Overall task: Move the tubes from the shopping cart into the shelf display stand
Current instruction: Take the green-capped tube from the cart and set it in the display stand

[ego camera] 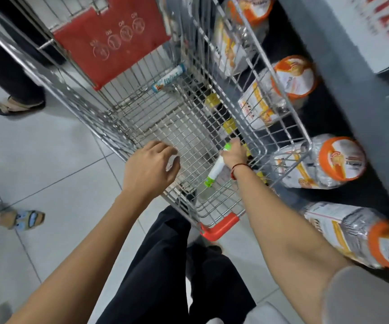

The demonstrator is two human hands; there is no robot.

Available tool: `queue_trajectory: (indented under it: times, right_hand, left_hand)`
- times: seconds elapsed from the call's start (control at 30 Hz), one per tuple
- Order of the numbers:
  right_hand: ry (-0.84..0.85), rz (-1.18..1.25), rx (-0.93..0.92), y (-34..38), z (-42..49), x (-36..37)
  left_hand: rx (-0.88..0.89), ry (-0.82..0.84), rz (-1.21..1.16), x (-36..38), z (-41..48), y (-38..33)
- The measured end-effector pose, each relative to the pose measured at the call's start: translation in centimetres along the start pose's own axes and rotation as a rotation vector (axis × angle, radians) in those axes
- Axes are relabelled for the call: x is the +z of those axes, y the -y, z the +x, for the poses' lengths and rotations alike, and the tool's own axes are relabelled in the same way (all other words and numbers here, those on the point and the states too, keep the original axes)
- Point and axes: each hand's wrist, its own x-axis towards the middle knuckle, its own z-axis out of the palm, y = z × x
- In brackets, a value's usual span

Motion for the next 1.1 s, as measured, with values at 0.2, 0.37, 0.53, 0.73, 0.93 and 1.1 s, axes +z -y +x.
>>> queue_trajectory:
  times: [0.2, 0.37, 0.53, 0.73, 0.93, 1.1]
  right_hand:
    - [-0.113, 0.111, -0.238, 1.8, -4.5, -8.1]
    - [-0.276, 0.081, -0.423, 1.8, -10.2, -15.4]
    - [-0.415, 0.109, -0.516, 0.4, -16.6, -22.2]
    - [-0.567, 0.137, -0.563, -4.1, -24.8, -30.1]
    - [-0.722, 0.097, -0.468, -9.3, -29.5, -35.5]
    - [-0.801, 0.090, -0.357, -12.7, -31.2, -38.3]
  left_hand:
    - [-0.020, 0.076, -0.009, -0.5, 0.3, -0.5]
    - [0.062, 0.094, -0.066, -1.0, 2.2, -3.4]
    - [0.279, -0.003, -0.116, -2.1, 5.5, -10.6]
    - [0.601, -0.050, -0.224, -2.2, 8.3, -20.2]
    - [0.944, 0.063, -0.239, -0.6, 8.6, -29.3]
    - [1.073, 0.137, -0.144, 0.6, 8.1, -32.9]
